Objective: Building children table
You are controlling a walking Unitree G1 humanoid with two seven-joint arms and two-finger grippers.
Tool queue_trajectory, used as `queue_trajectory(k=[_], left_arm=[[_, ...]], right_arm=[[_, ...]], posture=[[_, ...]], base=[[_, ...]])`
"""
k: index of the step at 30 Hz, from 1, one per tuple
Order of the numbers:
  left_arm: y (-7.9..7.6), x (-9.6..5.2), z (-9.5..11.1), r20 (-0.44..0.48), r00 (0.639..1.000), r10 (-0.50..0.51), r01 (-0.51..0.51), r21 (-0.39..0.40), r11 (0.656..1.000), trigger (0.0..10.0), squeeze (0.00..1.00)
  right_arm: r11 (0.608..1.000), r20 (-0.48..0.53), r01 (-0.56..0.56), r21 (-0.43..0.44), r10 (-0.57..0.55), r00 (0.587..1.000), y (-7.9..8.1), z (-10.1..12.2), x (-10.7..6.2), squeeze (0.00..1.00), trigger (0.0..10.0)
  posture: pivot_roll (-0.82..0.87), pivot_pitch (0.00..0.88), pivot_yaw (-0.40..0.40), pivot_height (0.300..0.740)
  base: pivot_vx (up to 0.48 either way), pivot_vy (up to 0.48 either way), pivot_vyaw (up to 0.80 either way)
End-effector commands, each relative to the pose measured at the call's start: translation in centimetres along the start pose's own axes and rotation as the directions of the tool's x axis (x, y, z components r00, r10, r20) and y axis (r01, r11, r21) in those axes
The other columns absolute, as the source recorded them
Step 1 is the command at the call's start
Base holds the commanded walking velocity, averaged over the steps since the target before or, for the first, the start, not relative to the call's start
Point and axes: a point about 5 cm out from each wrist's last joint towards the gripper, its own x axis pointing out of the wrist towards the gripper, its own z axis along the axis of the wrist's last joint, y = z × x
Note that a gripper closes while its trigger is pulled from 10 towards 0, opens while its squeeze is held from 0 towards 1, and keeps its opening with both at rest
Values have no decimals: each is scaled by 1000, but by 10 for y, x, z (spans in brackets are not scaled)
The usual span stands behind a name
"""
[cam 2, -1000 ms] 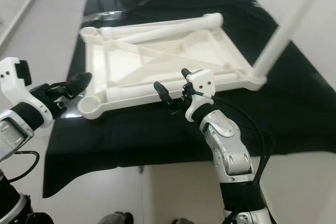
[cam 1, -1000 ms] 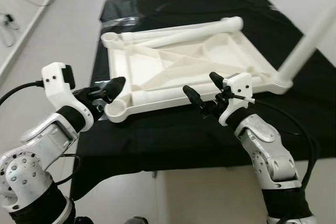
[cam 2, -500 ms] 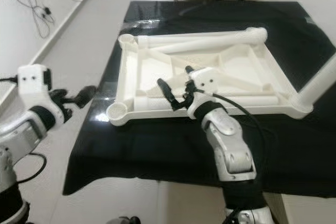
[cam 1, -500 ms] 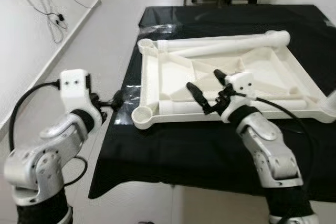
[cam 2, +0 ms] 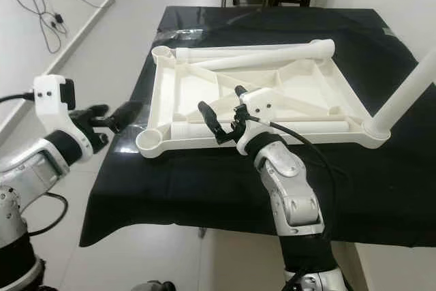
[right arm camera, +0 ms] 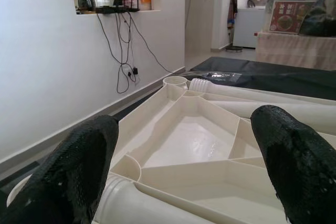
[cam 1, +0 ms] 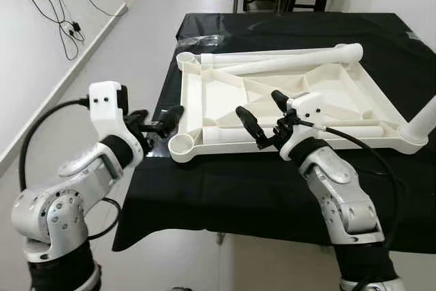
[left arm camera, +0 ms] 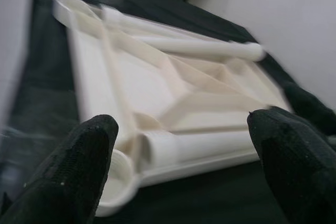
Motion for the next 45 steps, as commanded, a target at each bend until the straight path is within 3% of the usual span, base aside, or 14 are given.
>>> queue_trajectory(k=[1,5,10,23,25,28,29,34,40,45], left_arm=[[5,0,-1,-13,1000,3,-3,-46,999,10000,0],[10,0,-1,-18,1000,25,-26,-73,997,10000,0],[27,1,-2,-45,990,132,-136,-101,986,10000,0],[33,4,-3,-83,986,142,-151,-112,982,10000,0],[40,20,2,-145,983,113,-129,-105,986,10000,0],[40,29,-1,-189,977,96,-117,-104,988,10000,0],[38,37,-7,-251,964,84,-113,-103,988,10000,0],[36,41,-10,-281,957,72,-106,-109,988,10000,0],[31,61,-14,-333,943,14,-57,-121,991,10000,0],[31,67,-8,-318,948,-9,-34,-129,991,10000,0]], right_arm=[[1000,-12,-1,-2,1,1000,2,-2,3,0,10000],[1000,-16,1,0,-1,1000,3,-2,3,0,10000],[1000,-23,12,-6,-12,1000,2,-3,3,0,10000],[1000,-33,19,-15,-20,999,0,-3,1,0,10000],[1000,-34,17,-12,-18,999,2,-2,-2,0,10000],[1000,-33,16,-12,-16,999,3,-1,-2,0,10000],[1000,-30,16,-13,-16,999,5,2,-5,0,10000],[1000,-28,21,-15,-21,999,5,4,-9,0,10000],[999,-22,34,-19,-34,999,4,15,-19,0,10000],[999,-16,43,-17,-43,999,3,19,-20,0,10000]], posture=[[4,107,-10,740],[6,107,-8,740],[12,105,-7,740],[8,128,-14,740],[4,145,-14,740],[-4,154,-10,740],[-14,167,-3,740],[-22,184,2,740],[-44,238,11,740],[-47,248,16,740]], base=[[0,0,0],[0,0,0],[0,0,0],[0,0,0],[0,0,0],[0,0,0],[0,0,0],[0,0,0],[0,0,0],[0,0,0]])
